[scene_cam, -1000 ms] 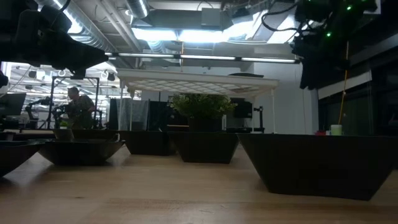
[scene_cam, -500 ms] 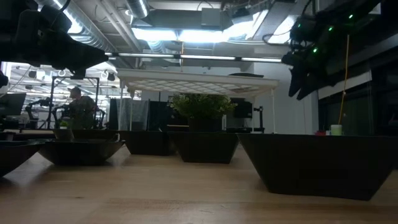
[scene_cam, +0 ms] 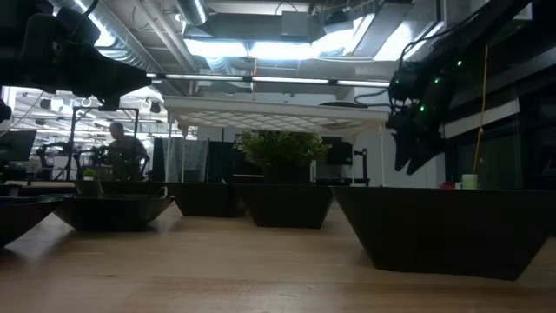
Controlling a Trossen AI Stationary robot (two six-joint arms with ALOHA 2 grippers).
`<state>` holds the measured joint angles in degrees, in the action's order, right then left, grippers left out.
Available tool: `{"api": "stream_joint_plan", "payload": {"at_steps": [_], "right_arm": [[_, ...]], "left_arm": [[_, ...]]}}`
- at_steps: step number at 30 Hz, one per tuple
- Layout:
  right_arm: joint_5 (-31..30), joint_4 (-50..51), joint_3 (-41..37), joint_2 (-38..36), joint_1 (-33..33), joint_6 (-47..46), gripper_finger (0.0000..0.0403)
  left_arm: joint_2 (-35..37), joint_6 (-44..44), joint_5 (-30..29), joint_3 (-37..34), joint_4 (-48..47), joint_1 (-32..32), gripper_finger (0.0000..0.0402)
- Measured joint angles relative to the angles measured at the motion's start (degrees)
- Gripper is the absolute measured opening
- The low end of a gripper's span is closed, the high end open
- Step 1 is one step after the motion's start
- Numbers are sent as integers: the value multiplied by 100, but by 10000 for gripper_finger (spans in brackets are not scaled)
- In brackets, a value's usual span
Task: Pick & Place Mini shaped plates
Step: Stack the leaf shaped plate on top of the leaf-shaped plate on the shelf
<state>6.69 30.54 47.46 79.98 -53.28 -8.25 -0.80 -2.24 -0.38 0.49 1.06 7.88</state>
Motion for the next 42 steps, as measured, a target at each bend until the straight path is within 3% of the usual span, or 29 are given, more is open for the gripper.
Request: {"api": "stream_joint_plan", "payload": {"at_steps": [19,26,35,42], "right_arm": [[-58,-591,0,1070,-57,114,173],[-59,-709,0,1238,-57,120,122],[-42,-759,8,1215,-57,263,13],[-48,-743,11,1193,-57,293,10]], "left_arm": [[0,0,0,2,0,-2,100],[0,0,0,2,0,-1,100],[0,0,0,2,-1,-1,100],[0,0,-2,2,0,-1,100]]}}
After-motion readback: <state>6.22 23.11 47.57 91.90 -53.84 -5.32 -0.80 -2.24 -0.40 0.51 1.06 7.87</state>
